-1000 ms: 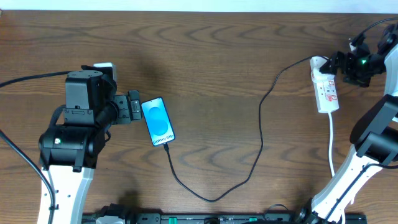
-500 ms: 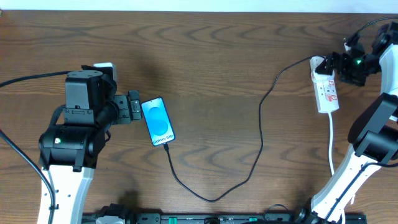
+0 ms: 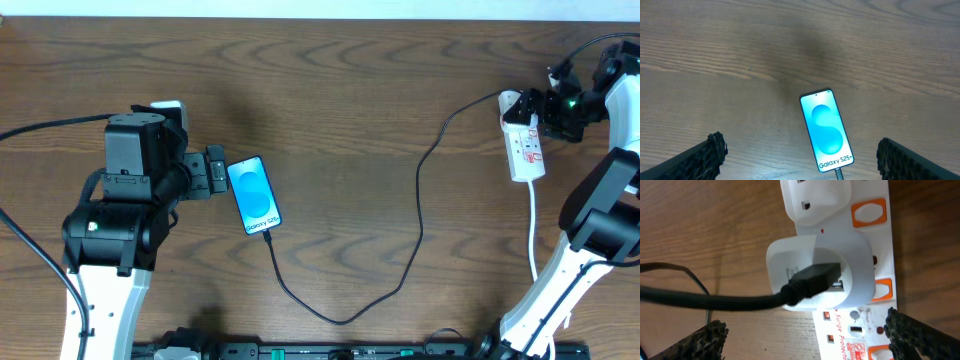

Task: Plug charger to phone and switch on socket
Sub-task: 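Press the power strip switch down with the right gripper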

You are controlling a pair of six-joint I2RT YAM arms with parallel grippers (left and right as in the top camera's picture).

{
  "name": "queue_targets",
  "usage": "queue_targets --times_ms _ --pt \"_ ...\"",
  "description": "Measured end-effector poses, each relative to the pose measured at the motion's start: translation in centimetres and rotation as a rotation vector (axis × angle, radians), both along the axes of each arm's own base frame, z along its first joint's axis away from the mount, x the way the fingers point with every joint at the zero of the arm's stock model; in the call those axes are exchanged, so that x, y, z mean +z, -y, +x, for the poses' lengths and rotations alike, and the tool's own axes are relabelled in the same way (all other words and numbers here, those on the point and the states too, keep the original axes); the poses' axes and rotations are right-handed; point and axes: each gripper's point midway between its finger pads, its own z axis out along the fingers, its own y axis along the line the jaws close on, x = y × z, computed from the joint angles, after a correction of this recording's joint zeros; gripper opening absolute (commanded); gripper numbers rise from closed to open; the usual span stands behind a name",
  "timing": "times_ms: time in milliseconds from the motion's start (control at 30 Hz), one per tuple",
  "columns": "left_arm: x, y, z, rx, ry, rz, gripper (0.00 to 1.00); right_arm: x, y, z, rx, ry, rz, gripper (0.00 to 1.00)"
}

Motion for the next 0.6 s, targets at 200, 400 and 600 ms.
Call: queue_targets --times_ms 200,400,600 --pt "0.0 0.0 0.0 0.000 0.000 0.000 0.98 0.0 -0.7 0.6 0.019 0.017 -0.007 0.99" --pt "0.0 0.0 0.0 0.000 0.000 0.000 0.98 -0.1 -0.7 1.1 0.026 0.033 -0.029 0.99" --pt "0.0 0.0 0.0 0.000 0.000 0.000 0.98 -0.1 -0.7 1.3 0.028 0.039 -0.038 0.99"
